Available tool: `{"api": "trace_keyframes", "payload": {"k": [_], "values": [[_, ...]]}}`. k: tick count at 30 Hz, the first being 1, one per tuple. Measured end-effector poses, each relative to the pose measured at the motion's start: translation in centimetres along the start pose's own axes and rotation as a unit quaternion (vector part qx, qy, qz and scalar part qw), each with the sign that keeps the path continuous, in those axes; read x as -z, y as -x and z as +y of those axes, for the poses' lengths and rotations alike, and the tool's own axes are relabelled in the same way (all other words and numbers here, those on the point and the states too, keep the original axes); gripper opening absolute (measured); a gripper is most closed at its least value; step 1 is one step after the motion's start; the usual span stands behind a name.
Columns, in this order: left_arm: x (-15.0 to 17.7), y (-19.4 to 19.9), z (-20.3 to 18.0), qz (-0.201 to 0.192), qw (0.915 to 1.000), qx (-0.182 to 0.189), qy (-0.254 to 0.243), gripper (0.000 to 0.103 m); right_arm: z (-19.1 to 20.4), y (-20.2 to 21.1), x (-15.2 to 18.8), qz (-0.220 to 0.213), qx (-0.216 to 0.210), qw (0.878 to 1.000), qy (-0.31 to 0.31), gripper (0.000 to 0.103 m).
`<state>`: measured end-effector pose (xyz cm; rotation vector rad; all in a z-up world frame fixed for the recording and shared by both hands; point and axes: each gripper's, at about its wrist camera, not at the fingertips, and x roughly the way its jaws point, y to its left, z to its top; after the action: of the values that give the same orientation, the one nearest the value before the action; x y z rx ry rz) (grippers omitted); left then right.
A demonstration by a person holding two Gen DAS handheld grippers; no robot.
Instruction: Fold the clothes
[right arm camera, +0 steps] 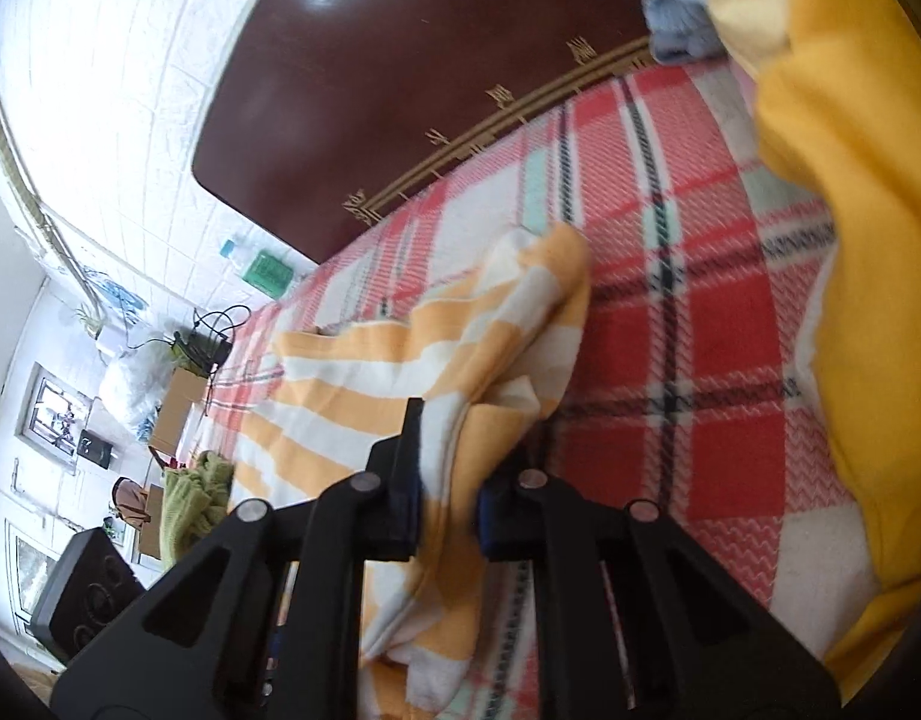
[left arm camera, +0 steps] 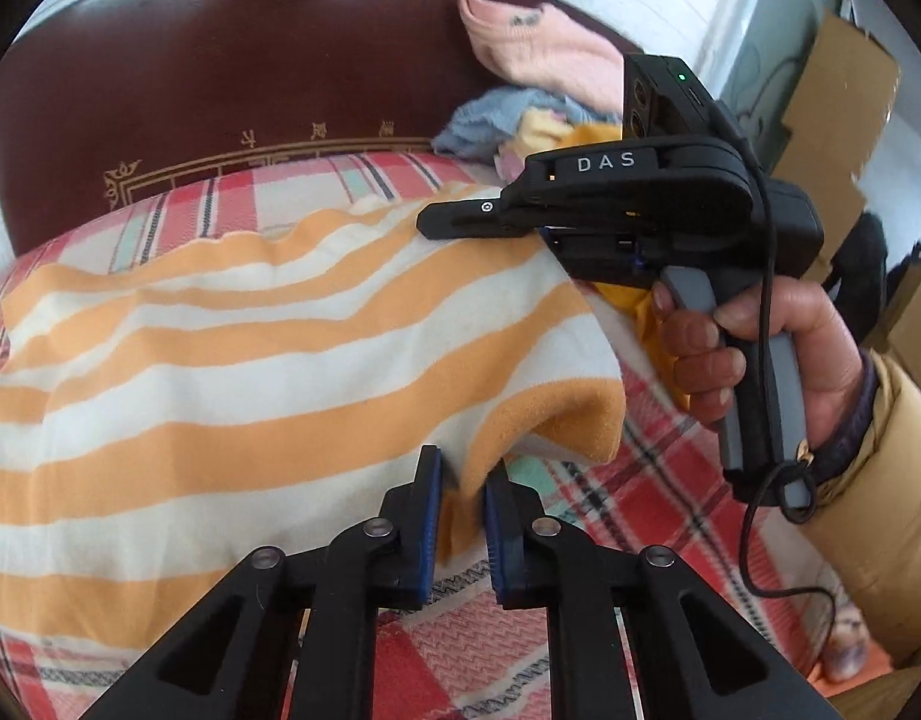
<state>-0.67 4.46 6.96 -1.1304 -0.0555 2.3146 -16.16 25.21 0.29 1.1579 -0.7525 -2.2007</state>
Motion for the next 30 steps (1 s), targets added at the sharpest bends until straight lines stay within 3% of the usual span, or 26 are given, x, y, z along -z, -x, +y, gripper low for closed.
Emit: {"api": "trace_keyframes", "payload": {"k": [12,23,30], "values": [[-0.8,6.1,4.2,-0.081,0.9932,0.020,0.081,0.009,9.4,-1.8,-2.2,-0.001,0.001,0.997,0.075,0.015],[0.7,10.7,9.2,-0.134,0.9804,-0.008,0.144,0.009,16.3,-8.1,-2.2,0.021,-0.008,0.996,0.092,0.015],[3.1,12.1,12.3,-0.135,0.9720,-0.027,0.191,0.009,19.5,-14.4,-1.0,0.062,0.000,0.993,0.103,0.015]]}}
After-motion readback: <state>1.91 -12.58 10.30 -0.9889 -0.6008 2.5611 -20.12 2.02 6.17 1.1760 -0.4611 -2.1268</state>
